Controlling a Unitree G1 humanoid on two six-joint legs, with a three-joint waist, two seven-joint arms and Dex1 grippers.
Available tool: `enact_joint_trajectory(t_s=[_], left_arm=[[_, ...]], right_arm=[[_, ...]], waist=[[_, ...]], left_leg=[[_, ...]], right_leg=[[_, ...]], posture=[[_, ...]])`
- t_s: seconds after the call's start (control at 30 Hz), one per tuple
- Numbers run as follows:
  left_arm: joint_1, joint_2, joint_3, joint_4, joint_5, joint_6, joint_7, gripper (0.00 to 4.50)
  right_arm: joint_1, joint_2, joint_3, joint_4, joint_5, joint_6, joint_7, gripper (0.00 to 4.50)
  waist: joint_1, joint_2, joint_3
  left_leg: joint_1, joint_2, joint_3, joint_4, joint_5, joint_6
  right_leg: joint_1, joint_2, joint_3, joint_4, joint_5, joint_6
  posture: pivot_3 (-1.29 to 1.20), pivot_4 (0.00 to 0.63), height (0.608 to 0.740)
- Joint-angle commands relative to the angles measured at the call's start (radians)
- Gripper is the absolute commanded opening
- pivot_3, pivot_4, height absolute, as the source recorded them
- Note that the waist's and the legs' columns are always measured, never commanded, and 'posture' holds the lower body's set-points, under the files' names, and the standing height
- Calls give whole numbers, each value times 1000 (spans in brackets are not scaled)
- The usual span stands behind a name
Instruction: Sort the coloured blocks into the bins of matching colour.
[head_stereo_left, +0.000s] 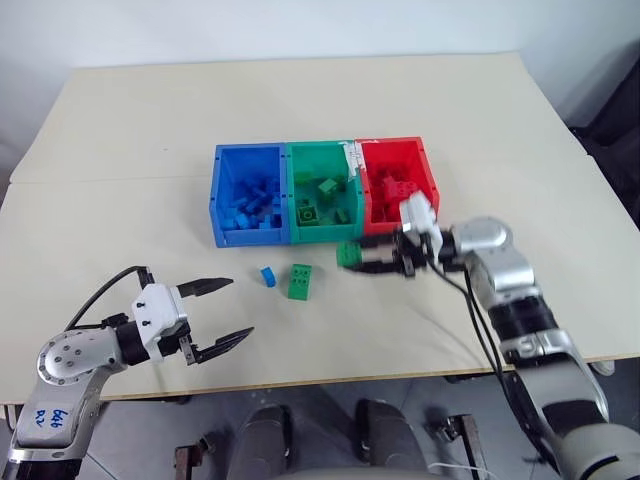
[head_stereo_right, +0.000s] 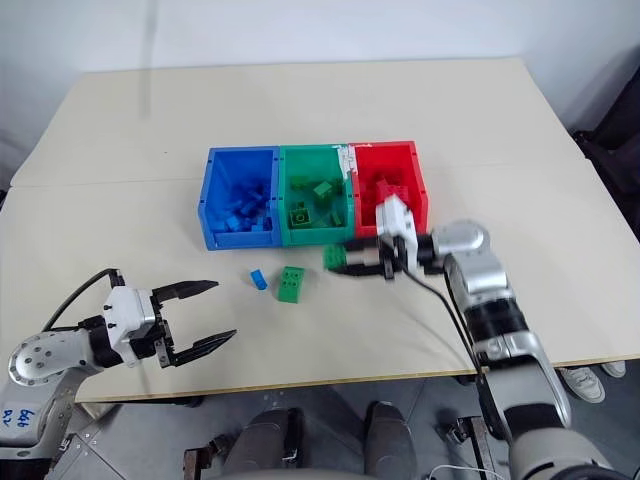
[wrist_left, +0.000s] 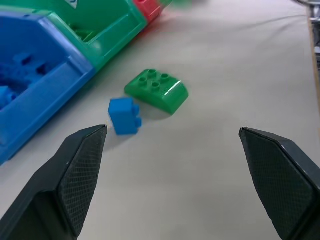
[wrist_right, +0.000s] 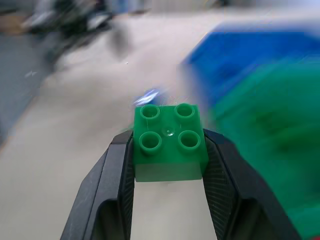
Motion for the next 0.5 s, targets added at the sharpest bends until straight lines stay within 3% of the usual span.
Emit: enact_joint_trajectory(t_s=[0.03, 0.2, 0.4, 0.5], left_arm=[[17, -13, 22, -21, -14, 0, 24, 4500], [18, -29, 8, -39, -5, 3, 53, 4500], [26, -30, 18, -50, -9, 8, 70, 4500], [32, -34, 23, -56, -13, 18, 85, 4500]], right_arm=[[-116, 62, -73, 135, -24, -41, -159, 1480], [-260, 124, -74, 362, -139, -177, -329, 1480], [-282, 131, -75, 413, -173, -234, -295, 3438], [-240, 79, -87, 357, -133, -227, -166, 4466]], waist=[[-4, 0, 0], [-2, 0, 0], [-3, -1, 0], [-3, -1, 0]], left_leg=[[0, 0, 0, 0, 0, 0], [-2, 0, 3, -2, 0, -1], [-15, -1, 3, 1, 0, 0], [-15, -1, 3, 2, 0, 0]], right_leg=[[-1, 0, 0, 0, 0, 0], [-6, 0, 1, 2, -1, -1], [-16, -1, 0, 4, 0, -1], [-16, -1, 0, 4, 0, -1]], posture=[[0, 150, 740], [0, 150, 740], [0, 150, 740], [0, 150, 740]])
